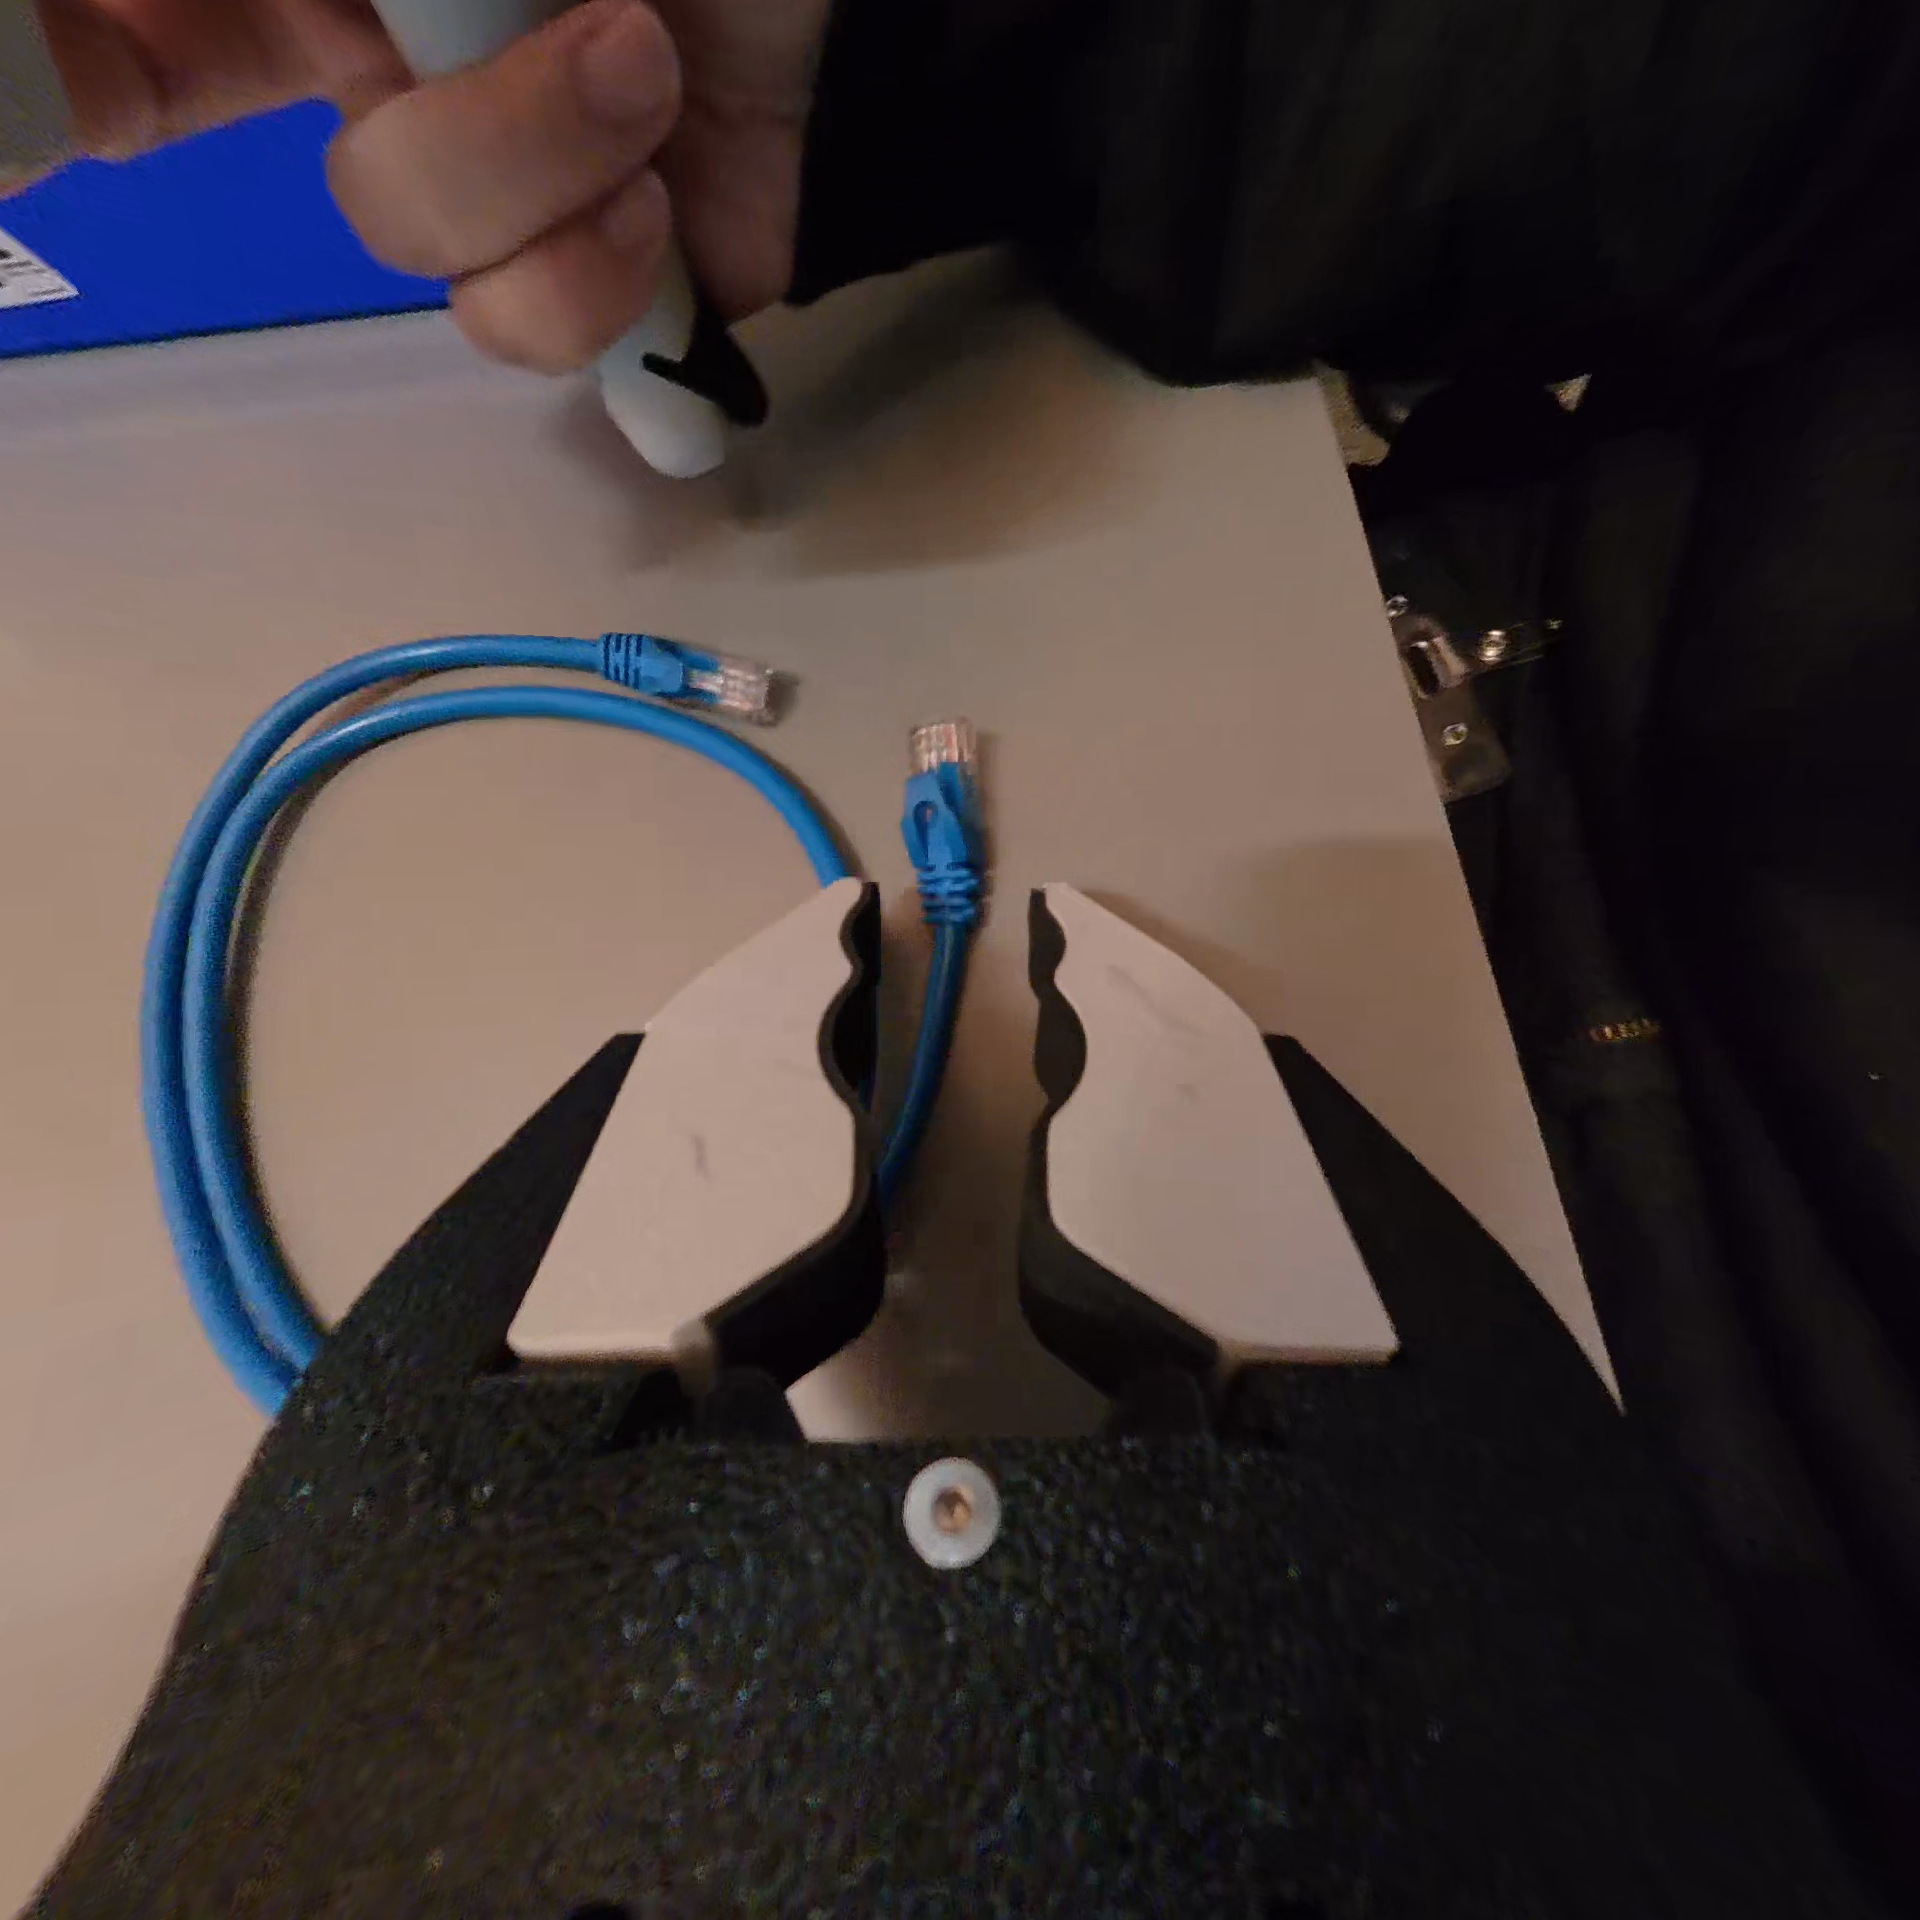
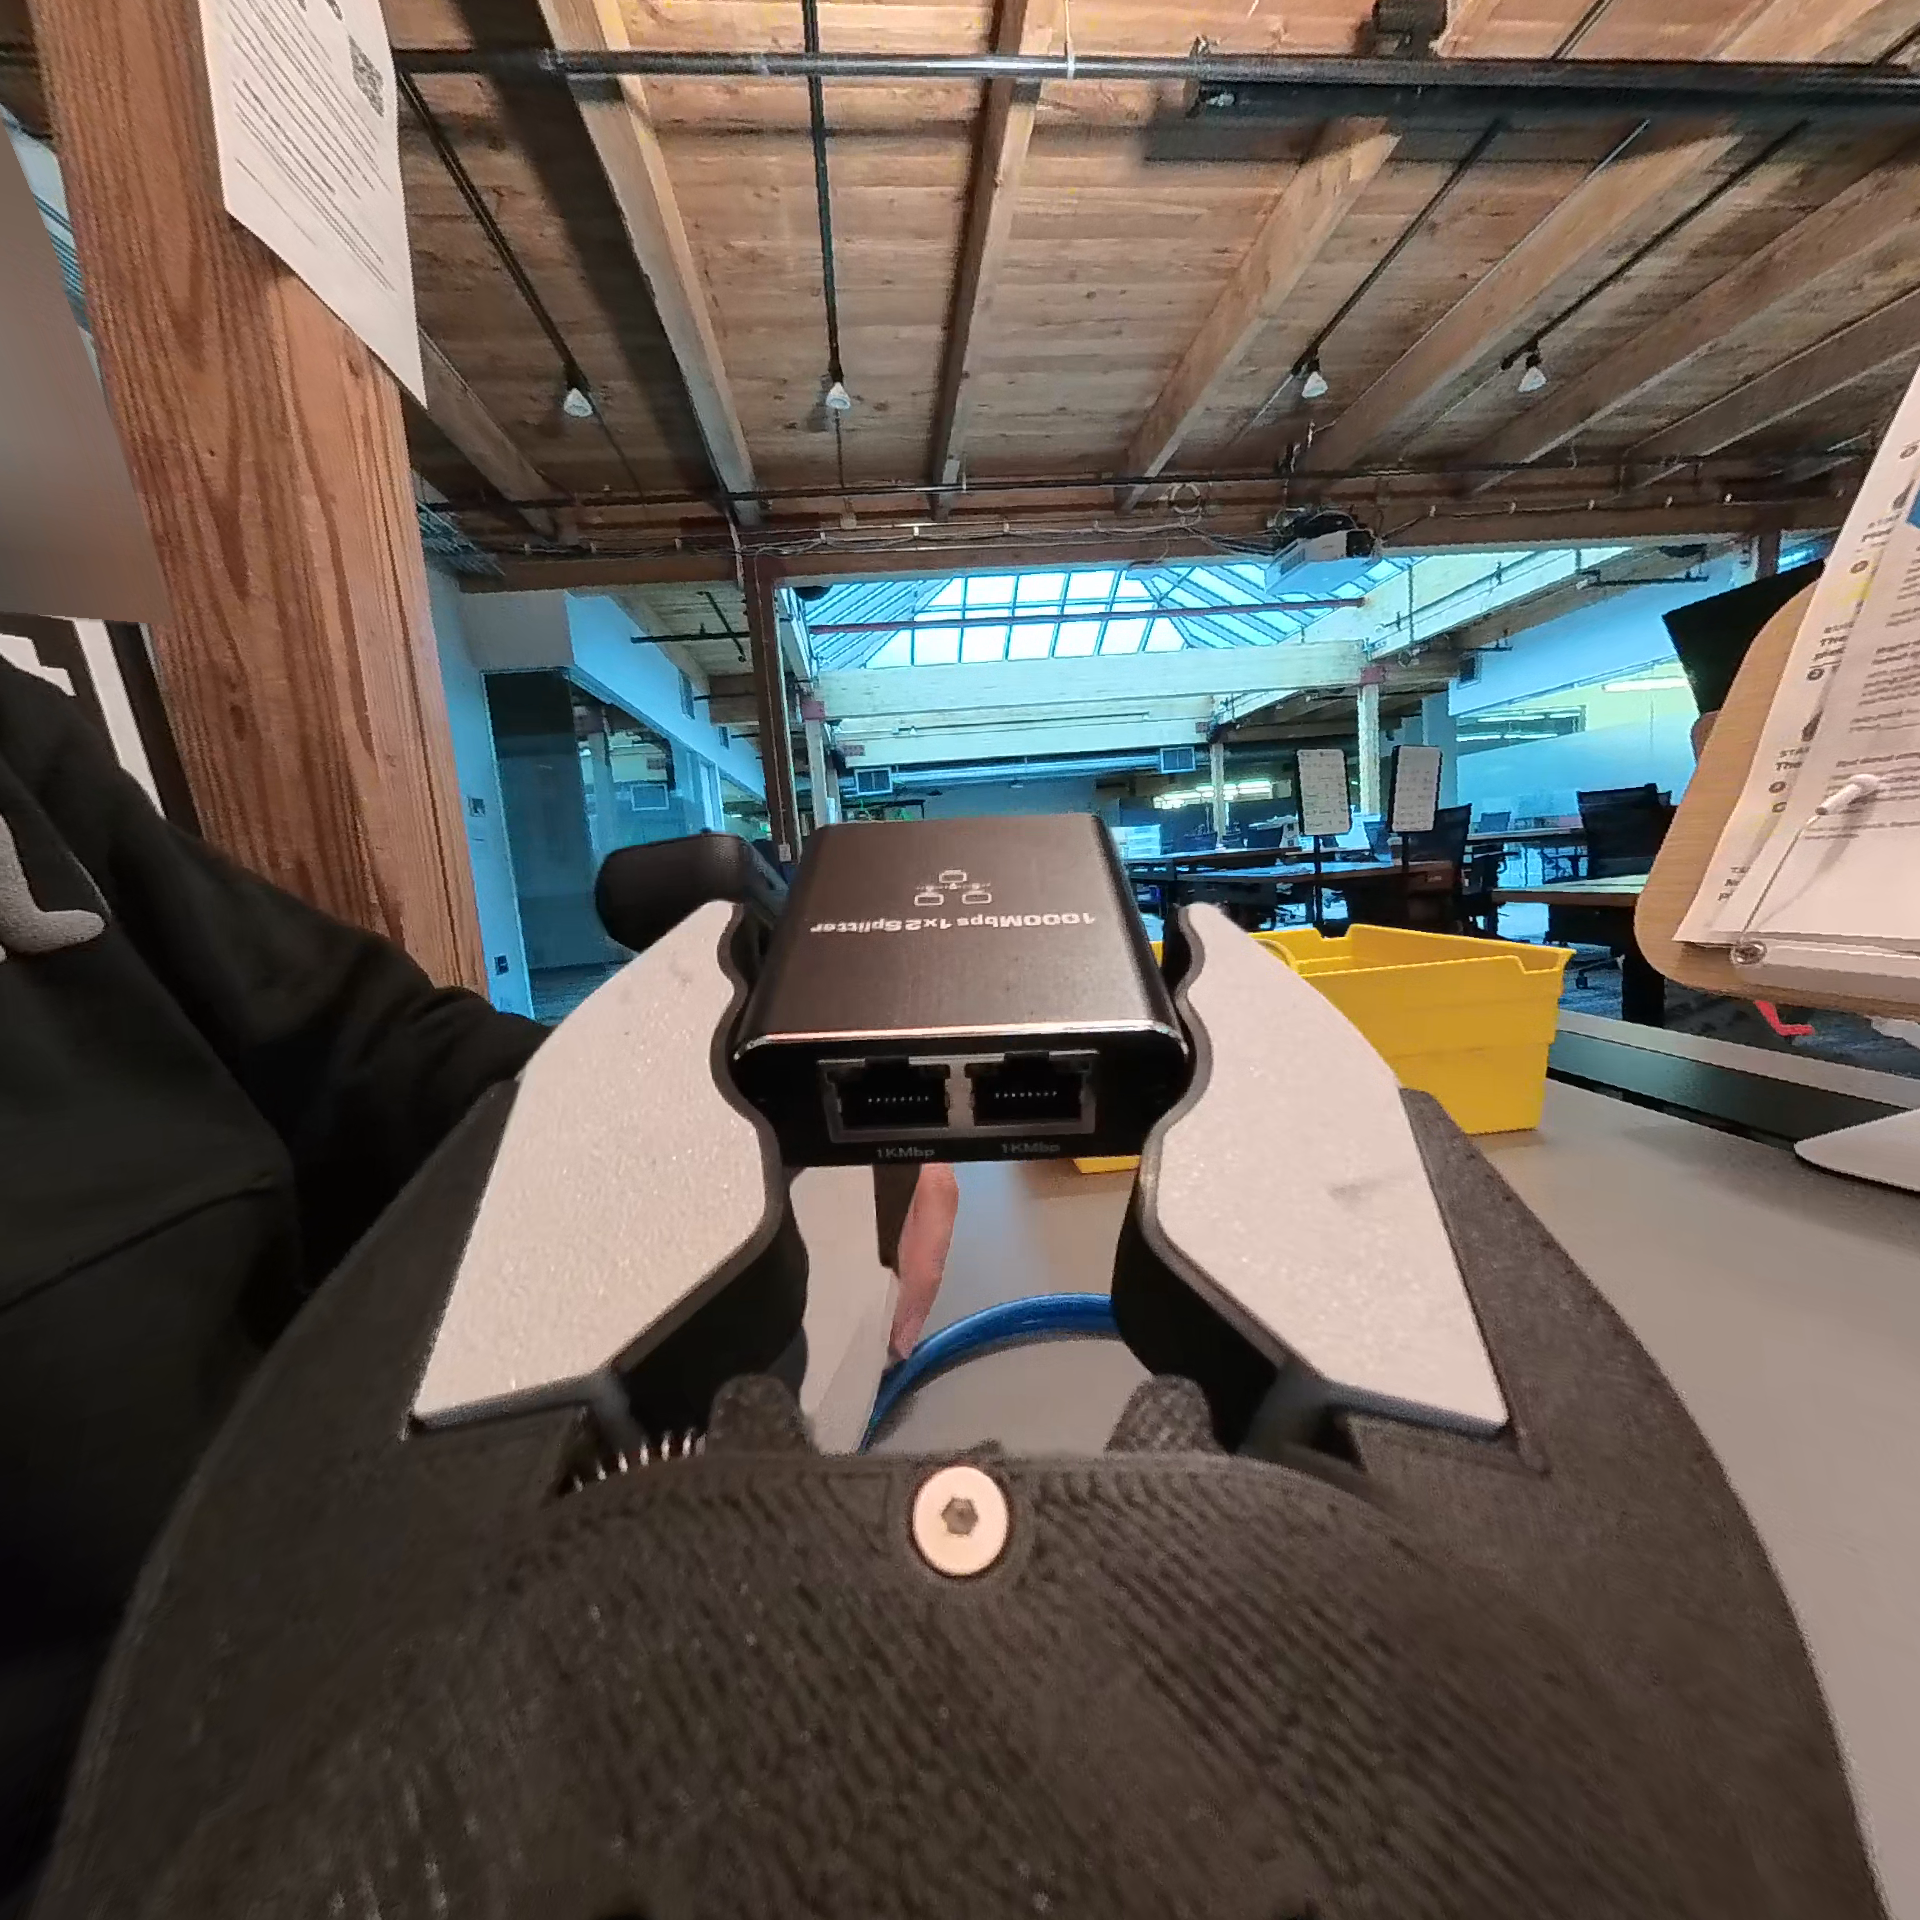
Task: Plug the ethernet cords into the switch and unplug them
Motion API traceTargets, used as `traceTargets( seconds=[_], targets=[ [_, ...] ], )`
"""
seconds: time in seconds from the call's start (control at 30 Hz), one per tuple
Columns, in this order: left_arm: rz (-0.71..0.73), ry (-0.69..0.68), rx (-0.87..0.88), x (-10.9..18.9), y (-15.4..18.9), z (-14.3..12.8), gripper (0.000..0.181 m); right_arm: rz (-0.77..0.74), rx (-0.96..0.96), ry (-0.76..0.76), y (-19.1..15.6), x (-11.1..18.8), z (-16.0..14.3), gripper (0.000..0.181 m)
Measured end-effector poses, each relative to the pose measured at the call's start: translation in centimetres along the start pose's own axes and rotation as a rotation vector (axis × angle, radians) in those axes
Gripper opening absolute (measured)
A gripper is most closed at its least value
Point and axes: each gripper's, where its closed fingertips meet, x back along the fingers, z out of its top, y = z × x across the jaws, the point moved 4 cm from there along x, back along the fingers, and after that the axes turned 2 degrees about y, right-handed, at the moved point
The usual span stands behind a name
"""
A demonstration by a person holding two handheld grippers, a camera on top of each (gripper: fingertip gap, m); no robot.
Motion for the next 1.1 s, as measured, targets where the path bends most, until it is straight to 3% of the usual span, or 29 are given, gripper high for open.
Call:
traceTargets(
  seconds=[0.3, 0.5, 0.73, 0.87, 1.1],
  targets=[
    [-0.034, -0.070, 0.132, -0.8, 0.0, -0.4, 0.029, -0.003, 0.007, -0.022, 0.0, -0.2, -0.3, 0.075],
    [-0.017, -0.114, 0.113, -1.1, 0.1, -0.4, 0.022, 0.001, 0.006, -0.035, 0.0, -0.3, -0.5, 0.075],
    [0.080, -0.032, 0.120, -1.4, -0.4, -0.2, 0.011, 0.033, -0.003, -0.108, -0.3, -0.8, -1.6, 0.075],
    [0.172, -0.134, 0.118, 1.0, -1.3, -0.3, 0.010, 0.032, 0.021, -0.155, -0.4, -1.0, -2.2, 0.075],
    [0.280, -0.189, 0.109, 8.6, -3.1, 4.4, 0.011, 0.076, 0.049, -0.259, -1.1, -1.7, -3.7, 0.075]
  ],
)
